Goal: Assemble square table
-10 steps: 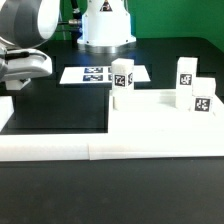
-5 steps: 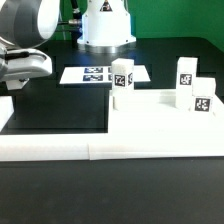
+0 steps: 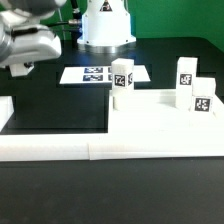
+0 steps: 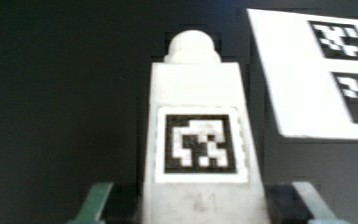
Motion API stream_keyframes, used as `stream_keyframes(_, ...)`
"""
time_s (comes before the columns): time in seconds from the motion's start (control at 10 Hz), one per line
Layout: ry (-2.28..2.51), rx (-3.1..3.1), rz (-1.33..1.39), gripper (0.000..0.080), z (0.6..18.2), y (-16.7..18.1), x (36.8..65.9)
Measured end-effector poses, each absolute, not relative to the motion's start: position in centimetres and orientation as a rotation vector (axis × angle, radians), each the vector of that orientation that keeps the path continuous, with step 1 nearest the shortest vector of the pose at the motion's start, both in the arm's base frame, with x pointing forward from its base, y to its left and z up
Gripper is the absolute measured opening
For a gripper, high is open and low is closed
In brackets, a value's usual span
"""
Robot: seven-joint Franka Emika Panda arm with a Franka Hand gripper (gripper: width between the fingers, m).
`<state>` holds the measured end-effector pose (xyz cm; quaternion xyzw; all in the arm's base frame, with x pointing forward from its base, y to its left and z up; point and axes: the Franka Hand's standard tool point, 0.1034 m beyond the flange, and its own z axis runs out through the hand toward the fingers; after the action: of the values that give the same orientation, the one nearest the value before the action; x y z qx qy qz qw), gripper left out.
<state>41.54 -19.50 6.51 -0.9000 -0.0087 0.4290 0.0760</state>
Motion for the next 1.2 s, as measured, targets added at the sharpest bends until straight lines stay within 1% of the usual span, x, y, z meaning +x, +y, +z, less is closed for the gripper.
stream_keyframes(0.1,-0.044,-2.714,1.256,0.0291,7.5,-19.1,42.3)
stream_keyframes(0.2,-0.083,-2.727,1.197,0.0291,6.9,-20.4,41.8)
stream_keyframes(0.3,-0.051,-2.763,1.129,0.0291,6.7,-21.0,41.8)
stream_keyframes(0.5,-0.018,-2.868,0.923,0.0291,6.9,-20.7,42.8)
stream_keyframes(0.6,0.062,-2.916,0.852,0.0292,8.2,-18.4,44.4)
stream_keyframes(0.8,0.154,-2.975,0.697,0.0292,11.1,-13.4,49.6)
stream_keyframes(0.9,0.221,-3.003,0.597,0.0292,12.9,-11.5,52.0)
stream_keyframes(1.0,0.237,-3.04,0.503,0.0292,14.0,-10.2,53.8)
stream_keyframes(1.1,0.188,-3.076,0.35,0.0292,13.4,-10.8,54.3)
stream_keyframes(1.2,0.2,-3.098,0.244,0.0292,13.2,-11.1,54.0)
